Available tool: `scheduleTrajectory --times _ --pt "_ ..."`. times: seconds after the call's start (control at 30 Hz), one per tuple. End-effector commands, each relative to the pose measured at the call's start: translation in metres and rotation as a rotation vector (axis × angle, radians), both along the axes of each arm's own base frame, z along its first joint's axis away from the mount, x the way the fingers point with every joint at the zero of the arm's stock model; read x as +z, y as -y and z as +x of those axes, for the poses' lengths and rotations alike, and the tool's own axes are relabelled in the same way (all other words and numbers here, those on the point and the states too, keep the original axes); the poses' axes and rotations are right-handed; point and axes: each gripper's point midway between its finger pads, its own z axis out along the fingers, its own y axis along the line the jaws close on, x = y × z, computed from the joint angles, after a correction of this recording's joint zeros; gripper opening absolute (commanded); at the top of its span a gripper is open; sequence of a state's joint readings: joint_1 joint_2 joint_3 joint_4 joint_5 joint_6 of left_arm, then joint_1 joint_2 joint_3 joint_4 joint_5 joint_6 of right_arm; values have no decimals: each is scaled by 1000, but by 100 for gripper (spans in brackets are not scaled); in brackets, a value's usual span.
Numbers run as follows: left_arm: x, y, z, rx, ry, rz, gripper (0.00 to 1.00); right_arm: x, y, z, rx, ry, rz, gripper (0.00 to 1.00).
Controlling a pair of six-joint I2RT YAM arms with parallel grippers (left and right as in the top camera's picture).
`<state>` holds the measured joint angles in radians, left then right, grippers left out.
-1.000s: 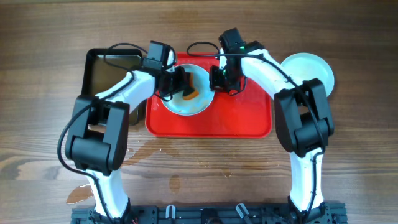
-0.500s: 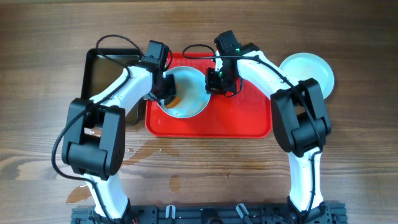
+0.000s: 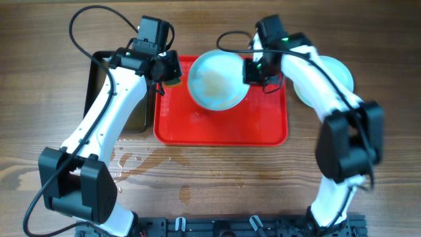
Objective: Clean dirty plates on tray and stack at the side
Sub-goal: 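Lift the plate with the right gripper and stack it on the side plates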
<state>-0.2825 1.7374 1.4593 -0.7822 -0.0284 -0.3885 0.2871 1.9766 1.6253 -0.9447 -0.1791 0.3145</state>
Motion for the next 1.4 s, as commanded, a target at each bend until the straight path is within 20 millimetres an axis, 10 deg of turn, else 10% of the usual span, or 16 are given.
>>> scheduleTrajectory --times 0.0,0.17,0.7,0.97,1.2,1.37 --pt "-6 3 0 4 -15 -11 11 56 63 4 -157 175 -292 4" --pt "-6 3 0 4 -14 -11 11 97 111 -14 -363 272 -560 4" --pt "-10 3 -3 2 -25 -11 10 166 91 -55 -542 647 -951 4" --pt "-10 3 -3 2 -25 -11 10 140 121 -41 -671 505 -816 4" --pt "-10 4 -3 -1 -26 -15 10 89 198 13 -624 237 -339 4" --pt "-9 5 -2 -4 -20 -24 9 56 268 5 -722 124 -264 4"
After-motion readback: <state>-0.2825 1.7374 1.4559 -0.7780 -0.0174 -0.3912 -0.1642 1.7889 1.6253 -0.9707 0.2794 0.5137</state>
